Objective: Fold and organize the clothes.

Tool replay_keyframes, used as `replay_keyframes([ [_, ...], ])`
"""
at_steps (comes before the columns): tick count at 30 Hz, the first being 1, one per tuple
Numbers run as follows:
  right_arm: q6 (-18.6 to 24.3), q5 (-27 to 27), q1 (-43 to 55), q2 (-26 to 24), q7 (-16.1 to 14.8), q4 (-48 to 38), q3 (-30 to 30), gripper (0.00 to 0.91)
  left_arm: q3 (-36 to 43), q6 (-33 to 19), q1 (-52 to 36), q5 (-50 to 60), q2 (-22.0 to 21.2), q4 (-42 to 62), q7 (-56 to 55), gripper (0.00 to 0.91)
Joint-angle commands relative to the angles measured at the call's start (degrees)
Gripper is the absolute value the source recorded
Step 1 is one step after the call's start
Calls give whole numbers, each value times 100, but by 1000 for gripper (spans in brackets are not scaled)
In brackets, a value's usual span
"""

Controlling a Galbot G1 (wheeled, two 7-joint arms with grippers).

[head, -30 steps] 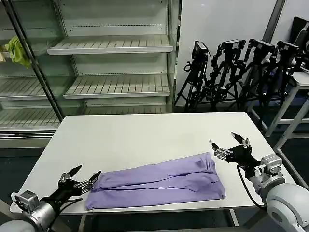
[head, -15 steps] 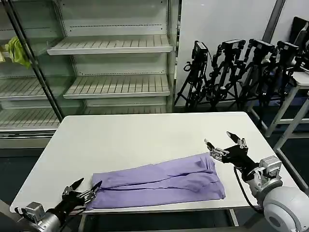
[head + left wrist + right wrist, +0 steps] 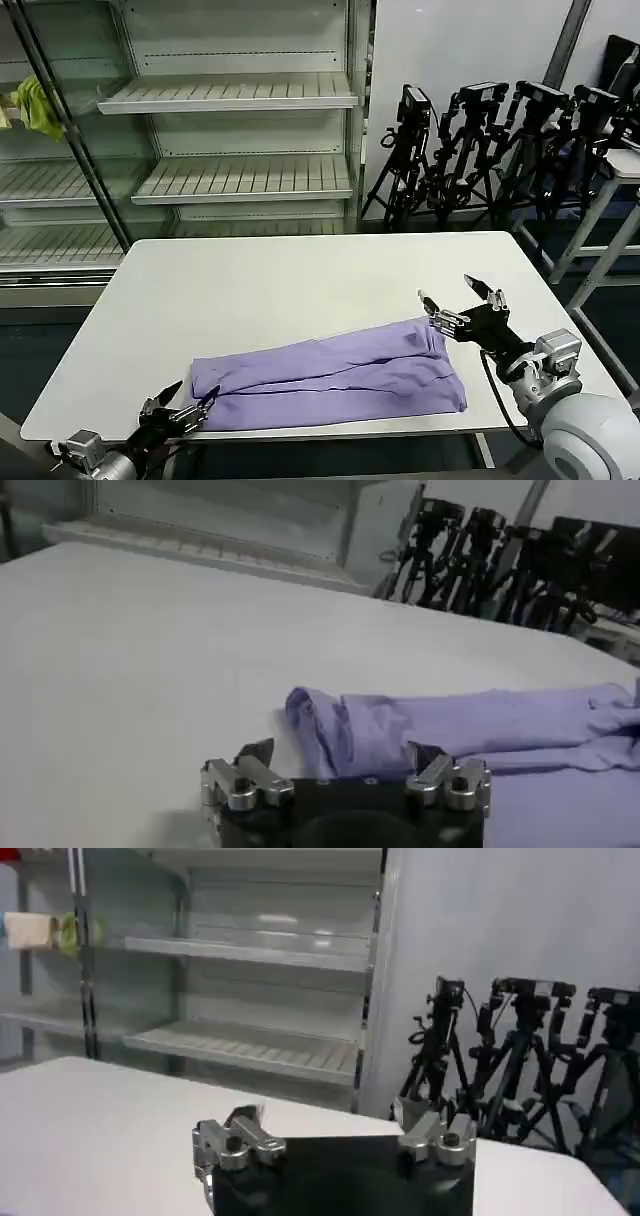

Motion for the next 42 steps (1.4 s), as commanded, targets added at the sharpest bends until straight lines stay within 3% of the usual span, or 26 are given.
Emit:
replay_keyframes([
  [1,0,-24,-21,37,9,60,-19,907,101,9,0,51,-86,51,10,907],
  [4,-1,-37,-73,57,11,99,-13,907,129,-1,-5,63,-98,64,34,907],
  [5,-1,-58,-98,66,9,115,-11,907,135,-4,-4,68,-97,65,41,867],
  [8,-8,-60,-123,76,12,170,-8,907,143,-12,-13,67,-99,56,59,484],
  [12,-10,-62,-130,90,15,207,9,907,140,-24,-21,74,-100,34,75,272],
  [16,-10,-70,-174,120,15,245,19,907,115,-42,-5,76,-95,22,100,141],
  [29,-10,-90,-333,166,16,440,102,907,7,-97,-26,78,-34,-21,158,121],
  [42,1,-102,-220,217,13,333,20,907,-660,-76,-323,-171,827,535,171,111],
])
